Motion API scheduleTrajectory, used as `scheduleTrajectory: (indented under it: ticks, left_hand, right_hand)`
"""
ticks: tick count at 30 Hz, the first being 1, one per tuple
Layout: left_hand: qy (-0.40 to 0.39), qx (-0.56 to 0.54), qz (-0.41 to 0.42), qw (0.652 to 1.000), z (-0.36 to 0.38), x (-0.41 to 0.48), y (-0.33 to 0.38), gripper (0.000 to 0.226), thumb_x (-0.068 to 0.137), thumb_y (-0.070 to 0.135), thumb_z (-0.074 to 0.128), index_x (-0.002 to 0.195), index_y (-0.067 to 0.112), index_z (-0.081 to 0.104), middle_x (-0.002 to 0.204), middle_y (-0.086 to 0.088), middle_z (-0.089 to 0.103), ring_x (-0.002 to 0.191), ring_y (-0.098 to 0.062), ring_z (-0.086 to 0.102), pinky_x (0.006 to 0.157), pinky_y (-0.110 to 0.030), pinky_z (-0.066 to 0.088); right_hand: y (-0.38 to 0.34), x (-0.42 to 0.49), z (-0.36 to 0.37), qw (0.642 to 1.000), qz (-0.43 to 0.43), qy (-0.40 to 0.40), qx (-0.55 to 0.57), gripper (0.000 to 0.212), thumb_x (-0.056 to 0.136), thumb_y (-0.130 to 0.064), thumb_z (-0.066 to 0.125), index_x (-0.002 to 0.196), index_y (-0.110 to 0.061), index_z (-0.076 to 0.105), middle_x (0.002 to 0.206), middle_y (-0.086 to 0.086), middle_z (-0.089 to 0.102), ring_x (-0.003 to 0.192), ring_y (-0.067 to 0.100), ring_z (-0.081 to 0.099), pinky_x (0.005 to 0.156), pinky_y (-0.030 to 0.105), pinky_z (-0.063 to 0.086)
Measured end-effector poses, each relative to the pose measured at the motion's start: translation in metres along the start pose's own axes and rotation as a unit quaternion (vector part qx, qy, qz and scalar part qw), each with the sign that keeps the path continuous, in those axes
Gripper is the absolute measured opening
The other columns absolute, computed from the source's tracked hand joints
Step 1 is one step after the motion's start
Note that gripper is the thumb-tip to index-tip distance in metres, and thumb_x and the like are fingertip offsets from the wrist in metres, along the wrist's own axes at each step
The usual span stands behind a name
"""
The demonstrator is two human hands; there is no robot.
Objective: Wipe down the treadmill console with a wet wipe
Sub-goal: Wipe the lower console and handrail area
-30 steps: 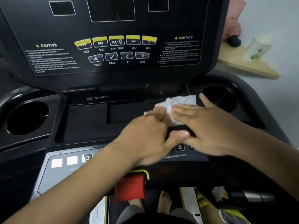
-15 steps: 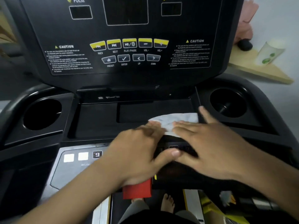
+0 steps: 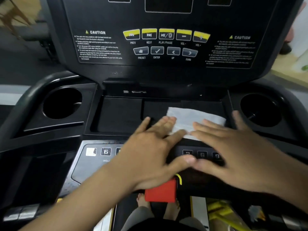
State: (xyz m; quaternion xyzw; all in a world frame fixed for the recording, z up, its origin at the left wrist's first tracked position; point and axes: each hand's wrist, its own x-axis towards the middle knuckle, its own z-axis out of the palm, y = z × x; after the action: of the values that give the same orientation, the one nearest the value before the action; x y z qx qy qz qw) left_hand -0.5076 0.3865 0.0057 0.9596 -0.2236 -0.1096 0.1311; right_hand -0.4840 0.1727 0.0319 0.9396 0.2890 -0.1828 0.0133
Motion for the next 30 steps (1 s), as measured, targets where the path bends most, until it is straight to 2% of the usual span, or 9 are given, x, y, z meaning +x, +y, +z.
scheduleTrajectory:
  ticks: [3, 5, 8, 13, 15, 19, 22, 27, 30]
  left_hand:
    - [0.000, 0.002, 0.012, 1.000, 0.006, 0.020, 0.025, 0.085, 0.085, 0.077, 0.010, 0.152, 0.028, 0.029, 0.162, -0.010, 0.017, 0.151, -0.016, 0.007, 0.121, -0.048, -0.002]
    - [0.004, 0.003, 0.002, 1.000, 0.002, 0.017, 0.020, 0.085, 0.085, 0.076, 0.008, 0.150, 0.028, 0.033, 0.162, -0.007, 0.020, 0.150, -0.013, 0.010, 0.121, -0.049, -0.002]
    - [0.017, -0.006, -0.012, 1.000, -0.013, -0.006, -0.019, 0.088, 0.080, 0.081, 0.001, 0.145, 0.036, 0.041, 0.159, 0.003, 0.030, 0.147, -0.002, 0.016, 0.122, -0.044, -0.002]
    - [-0.009, -0.046, -0.072, 0.996, -0.039, -0.051, -0.090, 0.074, 0.079, 0.086, 0.001, 0.134, 0.056, 0.041, 0.155, 0.019, 0.029, 0.141, 0.014, 0.009, 0.118, -0.028, -0.010]
    - [-0.017, -0.041, -0.080, 0.996, -0.038, -0.055, -0.089, 0.084, 0.078, 0.087, 0.000, 0.141, 0.047, 0.041, 0.157, 0.019, 0.023, 0.143, 0.012, 0.007, 0.119, -0.029, -0.011]
    - [0.000, 0.003, -0.093, 0.996, -0.024, -0.039, -0.050, 0.096, 0.073, 0.087, -0.003, 0.149, 0.040, 0.033, 0.162, 0.011, 0.016, 0.150, -0.011, 0.005, 0.122, -0.036, -0.003]
    - [0.021, -0.001, -0.091, 0.996, -0.016, -0.027, -0.030, 0.093, 0.078, 0.083, 0.005, 0.147, 0.030, 0.039, 0.161, 0.001, 0.023, 0.150, -0.010, 0.001, 0.122, -0.041, -0.005]
    - [0.016, 0.050, -0.106, 0.993, -0.028, -0.045, -0.052, 0.098, 0.076, 0.084, -0.009, 0.142, 0.035, 0.044, 0.157, 0.006, 0.033, 0.149, -0.008, 0.011, 0.122, -0.042, -0.002]
    - [0.031, 0.108, -0.101, 0.989, -0.037, -0.047, -0.058, 0.087, 0.085, 0.080, -0.001, 0.134, 0.036, 0.056, 0.147, -0.001, 0.050, 0.145, -0.019, 0.031, 0.120, -0.048, 0.015]
  right_hand:
    - [0.023, -0.009, -0.008, 0.997, 0.028, -0.063, -0.018, 0.095, 0.065, -0.089, -0.012, 0.148, -0.047, 0.001, 0.154, -0.027, -0.010, 0.139, -0.010, -0.016, 0.115, 0.050, -0.016]
    - [0.017, 0.000, -0.009, 0.998, 0.015, -0.062, 0.020, 0.094, 0.064, -0.088, -0.004, 0.148, -0.047, 0.010, 0.156, -0.026, -0.007, 0.141, -0.008, -0.013, 0.116, 0.048, -0.014]
    - [-0.018, 0.027, -0.011, 0.995, -0.041, -0.022, 0.085, 0.083, 0.072, -0.085, 0.010, 0.145, -0.048, 0.028, 0.160, -0.019, 0.006, 0.146, 0.001, -0.003, 0.116, 0.057, -0.006]
    - [-0.079, 0.075, -0.015, 0.992, -0.113, -0.002, 0.057, 0.076, 0.081, -0.080, 0.025, 0.146, -0.041, 0.030, 0.162, -0.006, 0.007, 0.148, 0.013, 0.003, 0.111, 0.066, -0.010]
    - [-0.074, 0.072, -0.014, 0.993, -0.106, 0.001, 0.052, 0.079, 0.079, -0.081, 0.023, 0.147, -0.041, 0.028, 0.162, -0.010, 0.006, 0.148, 0.008, 0.001, 0.111, 0.064, -0.013]
    - [-0.032, 0.044, -0.012, 0.997, -0.060, -0.023, 0.039, 0.086, 0.070, -0.088, 0.012, 0.146, -0.049, 0.022, 0.158, -0.024, 0.001, 0.141, -0.011, -0.007, 0.114, 0.054, -0.017]
    - [-0.022, 0.037, -0.014, 0.997, -0.050, -0.047, 0.028, 0.092, 0.064, -0.093, 0.006, 0.146, -0.051, 0.017, 0.155, -0.028, -0.006, 0.134, -0.019, -0.018, 0.115, 0.046, -0.020]
    - [-0.062, 0.059, -0.010, 0.992, -0.088, 0.022, 0.083, 0.089, 0.072, -0.087, 0.022, 0.145, -0.038, 0.034, 0.160, -0.014, 0.011, 0.144, -0.004, 0.001, 0.117, 0.052, -0.010]
    - [-0.074, 0.064, -0.003, 0.989, -0.092, 0.047, 0.105, 0.080, 0.079, -0.081, 0.031, 0.145, -0.036, 0.035, 0.161, -0.011, 0.012, 0.146, 0.000, 0.001, 0.116, 0.054, -0.013]
